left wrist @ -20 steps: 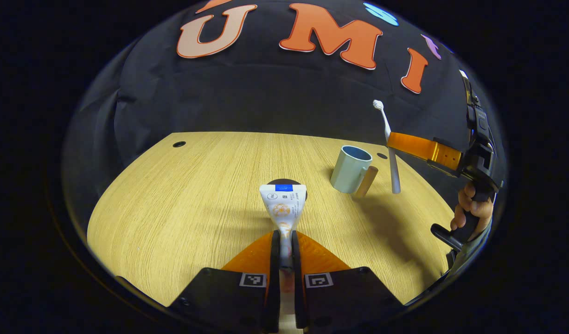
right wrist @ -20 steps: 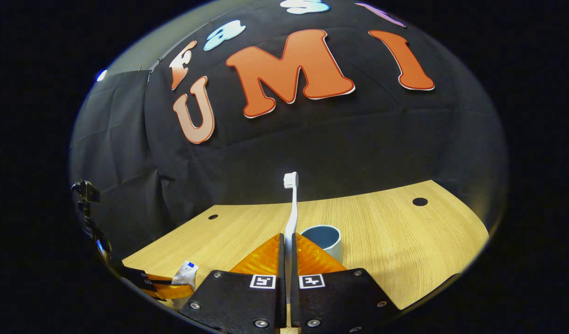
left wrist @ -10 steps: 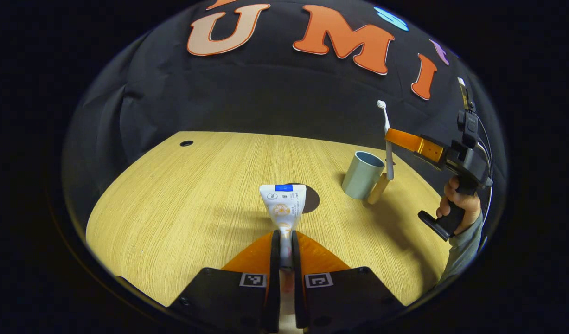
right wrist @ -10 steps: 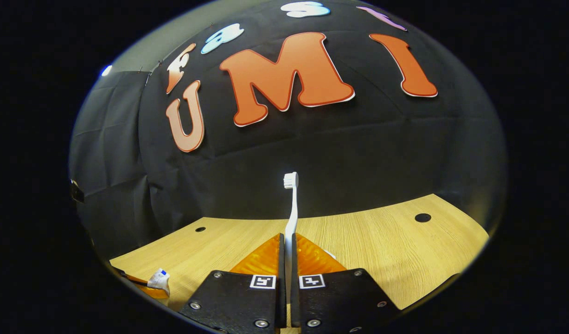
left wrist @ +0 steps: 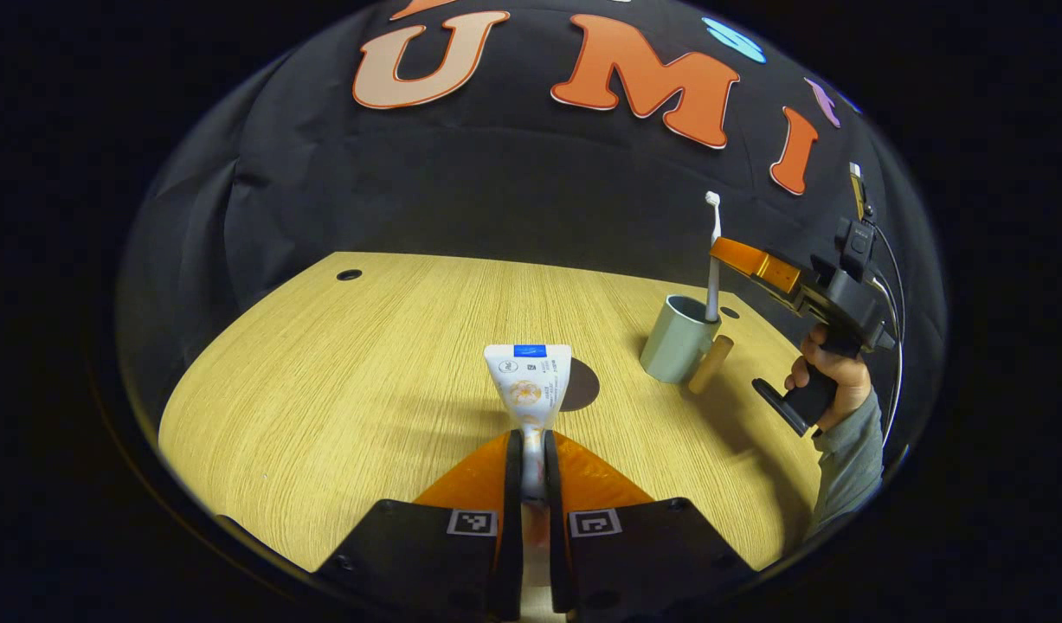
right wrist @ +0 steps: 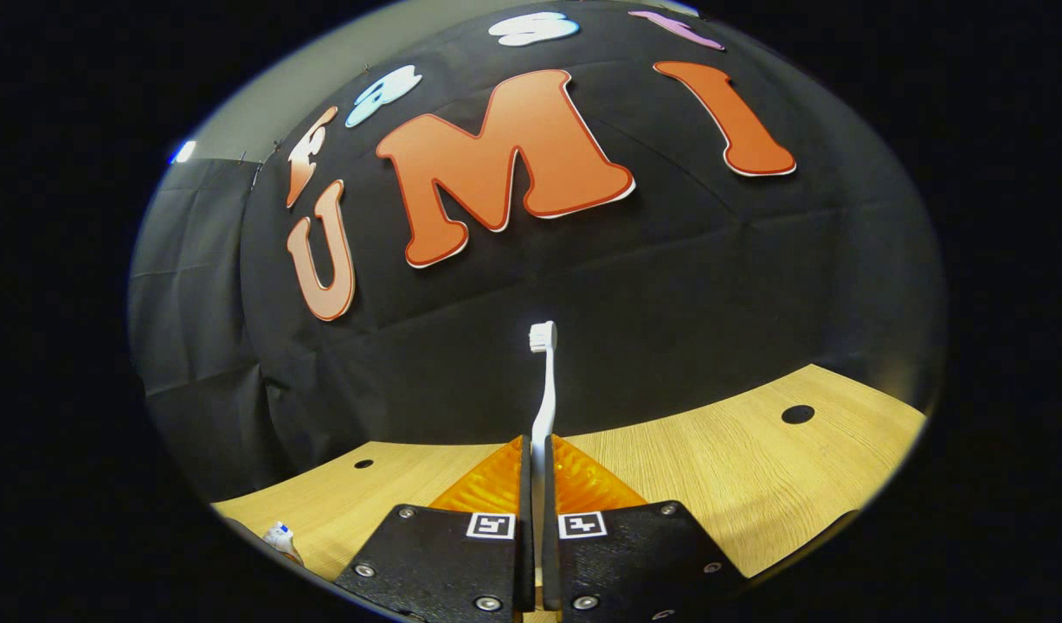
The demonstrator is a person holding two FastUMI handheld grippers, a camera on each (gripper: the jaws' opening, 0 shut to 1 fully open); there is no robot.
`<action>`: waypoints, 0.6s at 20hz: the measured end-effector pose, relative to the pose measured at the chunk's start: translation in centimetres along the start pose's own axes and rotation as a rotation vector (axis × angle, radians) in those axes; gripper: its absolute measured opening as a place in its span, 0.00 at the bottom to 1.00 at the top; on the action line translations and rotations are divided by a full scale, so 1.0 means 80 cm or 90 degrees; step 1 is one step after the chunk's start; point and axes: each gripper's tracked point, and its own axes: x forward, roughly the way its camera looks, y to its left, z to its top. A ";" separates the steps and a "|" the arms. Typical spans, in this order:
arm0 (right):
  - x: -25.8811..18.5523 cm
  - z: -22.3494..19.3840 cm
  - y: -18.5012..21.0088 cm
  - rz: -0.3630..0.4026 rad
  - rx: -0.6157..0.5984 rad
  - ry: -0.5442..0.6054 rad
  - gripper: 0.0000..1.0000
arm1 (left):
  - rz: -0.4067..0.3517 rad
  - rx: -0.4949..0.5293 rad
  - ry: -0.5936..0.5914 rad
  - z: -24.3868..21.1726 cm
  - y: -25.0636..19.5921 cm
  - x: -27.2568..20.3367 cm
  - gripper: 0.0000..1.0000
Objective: Put the toothbrush and toothpaste on the desktop into the cup, then pick up the cup and place it on the coaster on the desktop.
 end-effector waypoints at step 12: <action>0.000 -0.026 -0.004 -0.007 -0.064 0.003 0.04 | -0.008 0.012 -0.029 0.027 -0.003 -0.020 0.16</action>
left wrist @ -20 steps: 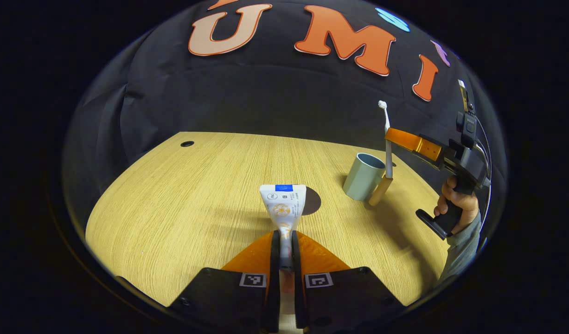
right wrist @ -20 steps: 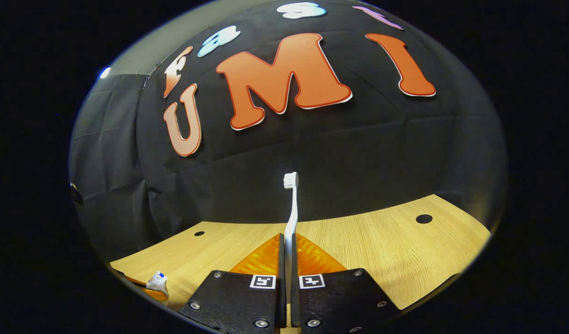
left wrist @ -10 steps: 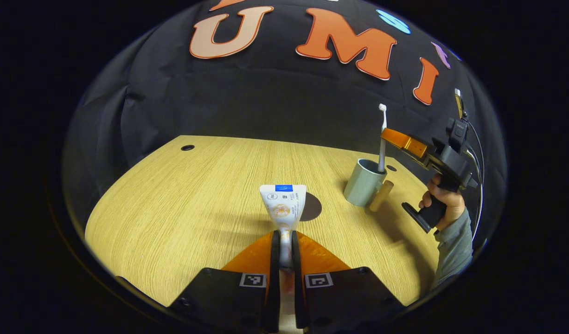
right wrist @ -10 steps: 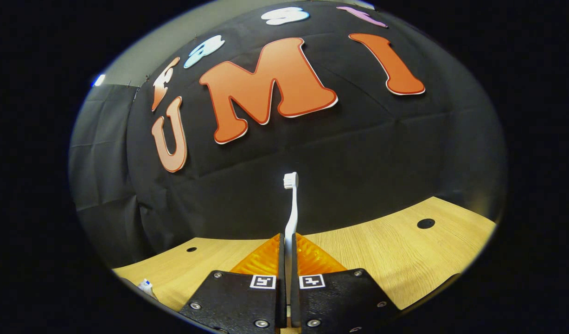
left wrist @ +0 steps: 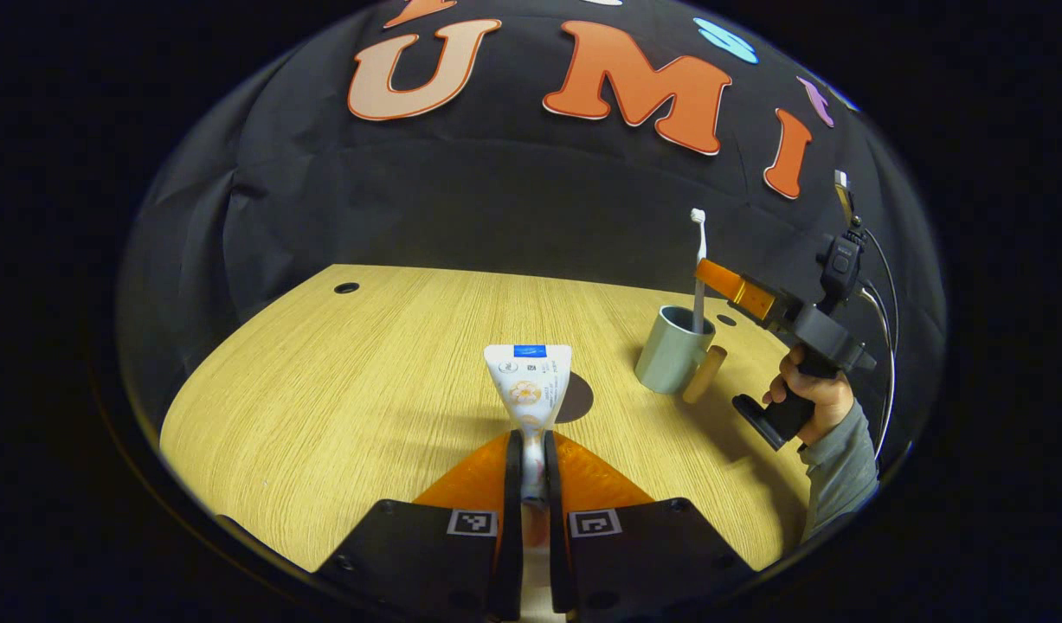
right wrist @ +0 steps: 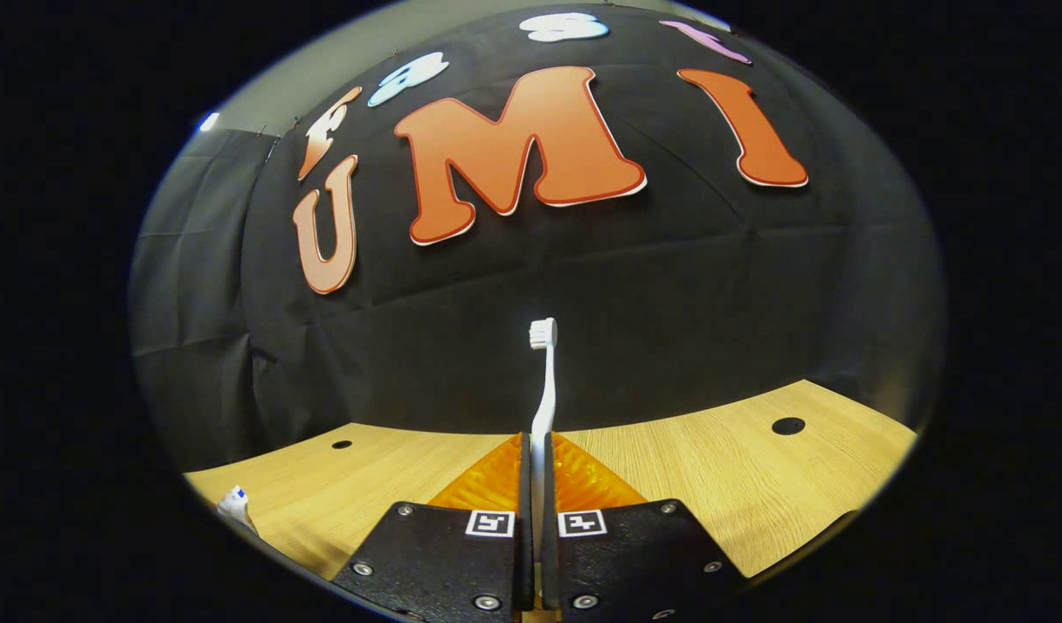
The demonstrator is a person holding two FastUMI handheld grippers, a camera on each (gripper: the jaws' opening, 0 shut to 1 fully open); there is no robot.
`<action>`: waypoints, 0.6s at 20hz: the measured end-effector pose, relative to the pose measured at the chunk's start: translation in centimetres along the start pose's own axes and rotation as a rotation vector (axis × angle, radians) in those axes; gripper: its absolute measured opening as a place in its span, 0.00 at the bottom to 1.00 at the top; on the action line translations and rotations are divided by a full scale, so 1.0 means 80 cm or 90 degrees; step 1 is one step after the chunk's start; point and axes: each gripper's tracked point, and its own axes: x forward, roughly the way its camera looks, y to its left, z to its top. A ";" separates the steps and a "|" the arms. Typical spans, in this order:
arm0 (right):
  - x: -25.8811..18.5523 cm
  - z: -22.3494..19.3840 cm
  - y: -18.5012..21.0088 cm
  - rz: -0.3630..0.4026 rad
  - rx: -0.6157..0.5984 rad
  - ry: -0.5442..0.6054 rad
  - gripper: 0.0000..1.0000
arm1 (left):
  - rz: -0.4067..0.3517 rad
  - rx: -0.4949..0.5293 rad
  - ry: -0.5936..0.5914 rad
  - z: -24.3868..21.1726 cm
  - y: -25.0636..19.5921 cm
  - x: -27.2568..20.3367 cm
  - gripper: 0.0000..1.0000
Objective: Put the toothbrush and toothpaste on the desktop into the cup, then pick up the cup and place it on the coaster on the desktop.
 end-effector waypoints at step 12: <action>-0.042 -0.002 -0.005 -0.022 -0.010 0.005 0.06 | -0.031 0.016 -0.035 0.041 -0.032 0.033 0.16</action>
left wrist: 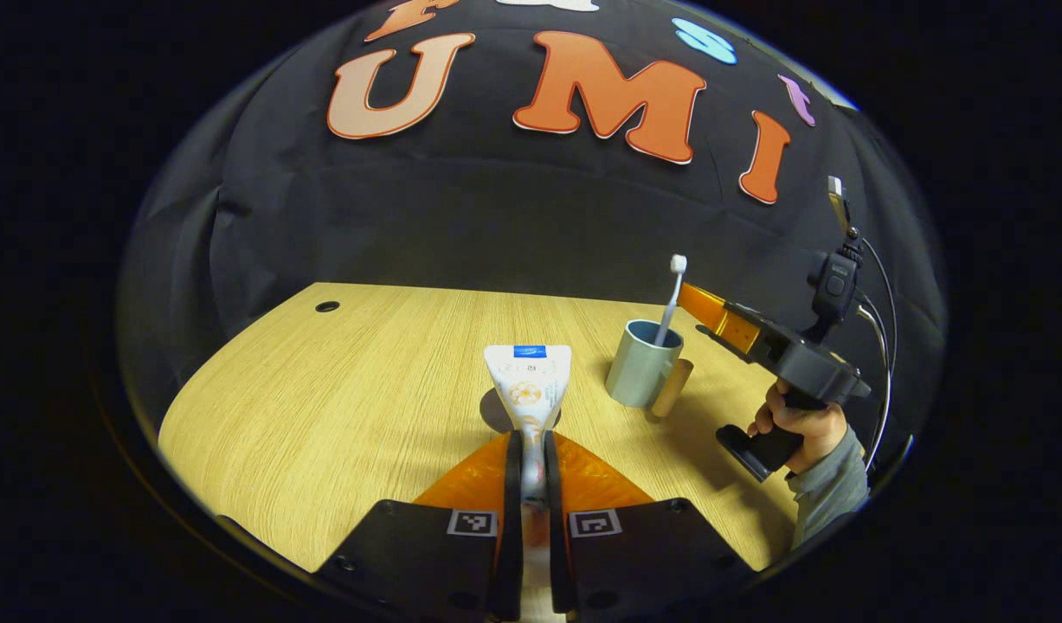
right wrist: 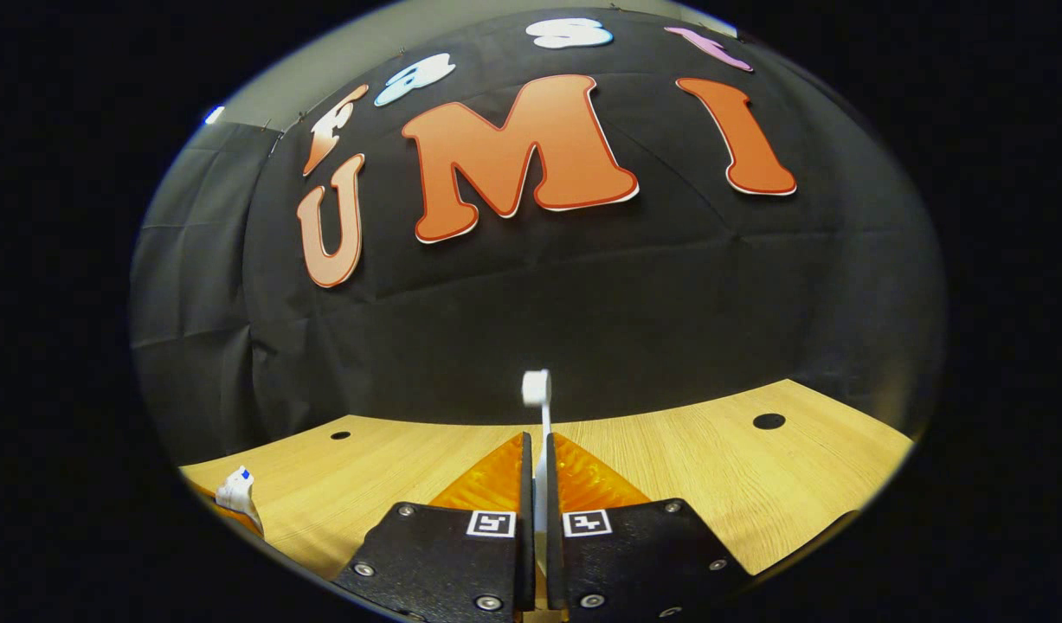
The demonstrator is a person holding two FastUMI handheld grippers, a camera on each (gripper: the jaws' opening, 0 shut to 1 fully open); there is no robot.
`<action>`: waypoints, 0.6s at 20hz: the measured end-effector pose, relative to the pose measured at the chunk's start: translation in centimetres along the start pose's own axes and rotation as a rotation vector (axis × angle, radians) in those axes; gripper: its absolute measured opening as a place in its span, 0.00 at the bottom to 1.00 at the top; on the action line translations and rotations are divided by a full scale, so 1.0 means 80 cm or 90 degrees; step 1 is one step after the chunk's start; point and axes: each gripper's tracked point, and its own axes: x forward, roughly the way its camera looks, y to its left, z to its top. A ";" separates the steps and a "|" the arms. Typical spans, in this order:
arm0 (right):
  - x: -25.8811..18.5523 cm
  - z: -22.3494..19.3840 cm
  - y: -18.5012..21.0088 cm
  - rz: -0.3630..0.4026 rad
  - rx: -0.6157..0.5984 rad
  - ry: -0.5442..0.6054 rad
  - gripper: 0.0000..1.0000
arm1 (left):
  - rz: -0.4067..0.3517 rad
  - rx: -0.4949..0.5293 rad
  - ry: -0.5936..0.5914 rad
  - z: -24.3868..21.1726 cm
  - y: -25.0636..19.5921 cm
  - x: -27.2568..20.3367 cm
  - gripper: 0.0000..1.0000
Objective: Put the toothbrush and toothpaste on the desktop into the cup, then pick up the cup and place it on the coaster on the desktop.
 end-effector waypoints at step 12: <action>-0.072 -0.011 -0.020 -0.011 -0.042 0.032 0.66 | -0.062 0.020 -0.097 0.075 -0.036 0.062 0.16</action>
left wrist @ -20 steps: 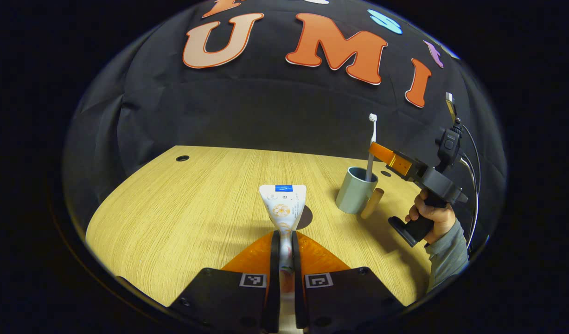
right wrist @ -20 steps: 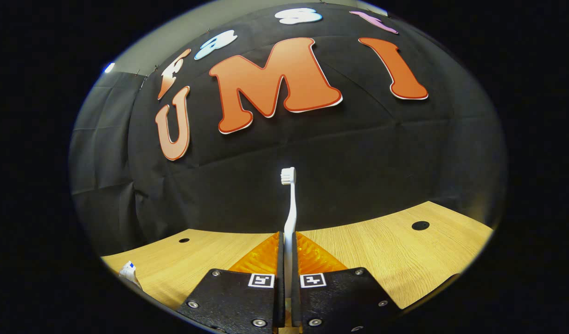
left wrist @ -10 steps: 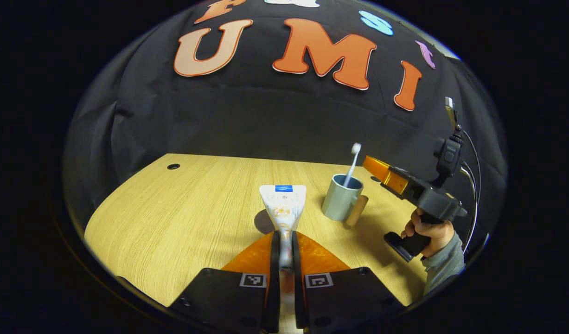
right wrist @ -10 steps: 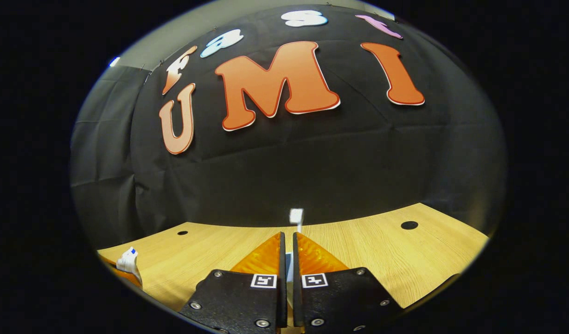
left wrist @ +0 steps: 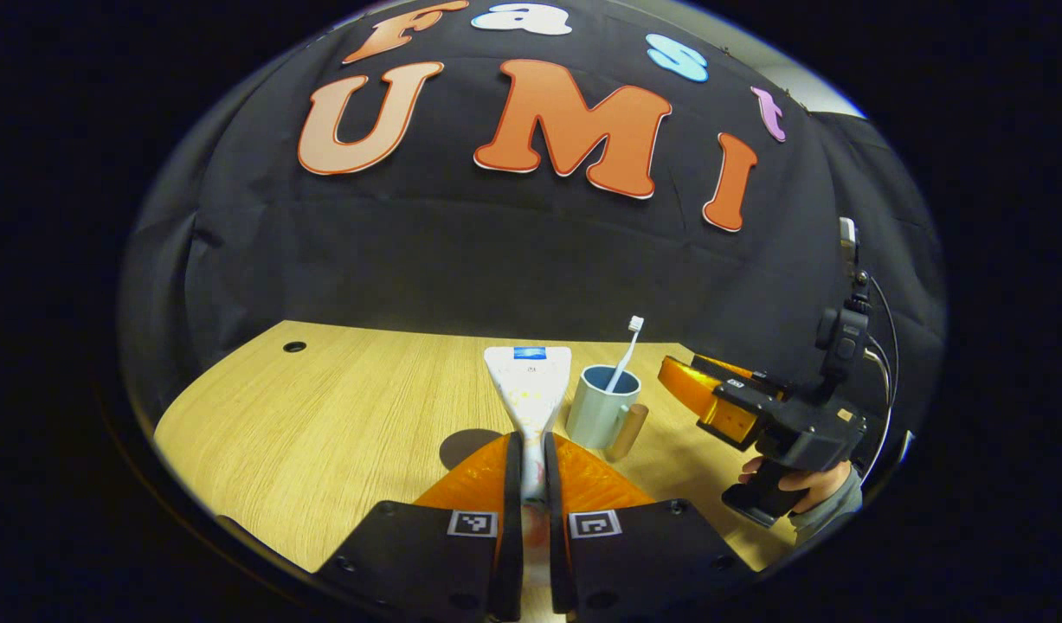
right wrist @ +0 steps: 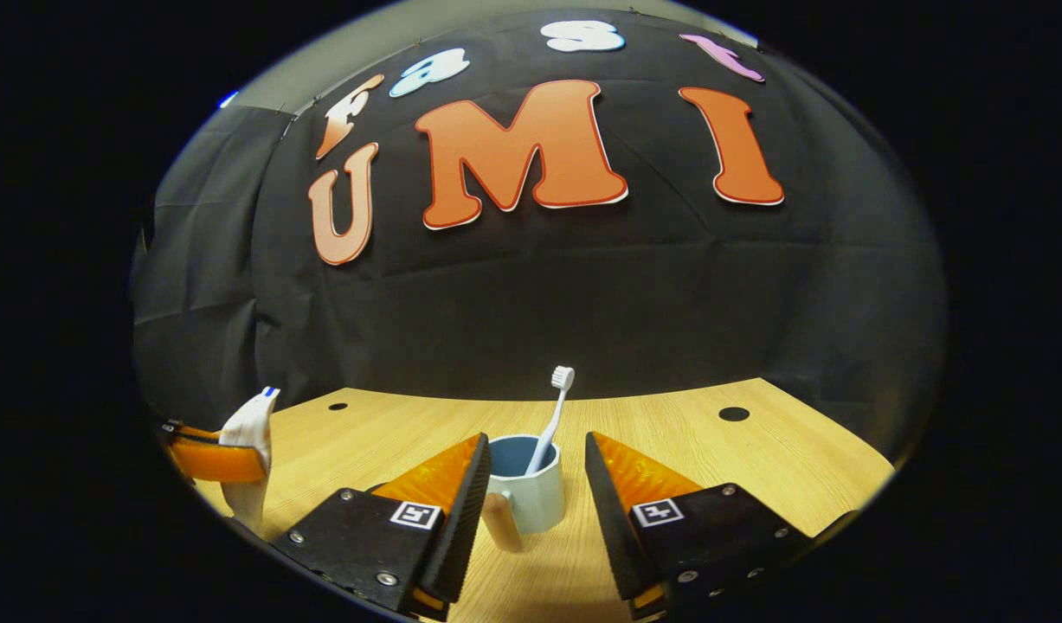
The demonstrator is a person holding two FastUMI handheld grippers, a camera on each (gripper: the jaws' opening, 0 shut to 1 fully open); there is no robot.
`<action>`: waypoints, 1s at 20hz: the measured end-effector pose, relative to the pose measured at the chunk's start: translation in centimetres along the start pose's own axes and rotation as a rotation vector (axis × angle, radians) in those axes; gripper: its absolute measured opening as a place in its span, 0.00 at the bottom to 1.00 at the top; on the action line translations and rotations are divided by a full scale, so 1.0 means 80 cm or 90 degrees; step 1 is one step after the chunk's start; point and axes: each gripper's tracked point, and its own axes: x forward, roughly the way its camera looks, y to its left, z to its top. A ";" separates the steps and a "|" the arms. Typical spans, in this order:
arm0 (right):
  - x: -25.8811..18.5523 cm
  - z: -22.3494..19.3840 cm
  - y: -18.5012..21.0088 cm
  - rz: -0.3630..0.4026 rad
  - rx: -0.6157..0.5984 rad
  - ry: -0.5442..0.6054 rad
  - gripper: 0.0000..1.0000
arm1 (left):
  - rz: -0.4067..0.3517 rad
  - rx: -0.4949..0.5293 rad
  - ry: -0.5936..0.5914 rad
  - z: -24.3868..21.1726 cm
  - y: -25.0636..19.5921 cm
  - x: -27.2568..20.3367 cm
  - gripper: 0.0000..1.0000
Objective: Put the toothbrush and toothpaste on the desktop into the cup, then pick up the cup and place it on the coaster on the desktop.
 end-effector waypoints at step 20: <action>-0.094 -0.023 -0.058 -0.042 0.000 0.004 0.88 | -0.125 -0.008 -0.187 0.091 -0.083 0.069 0.16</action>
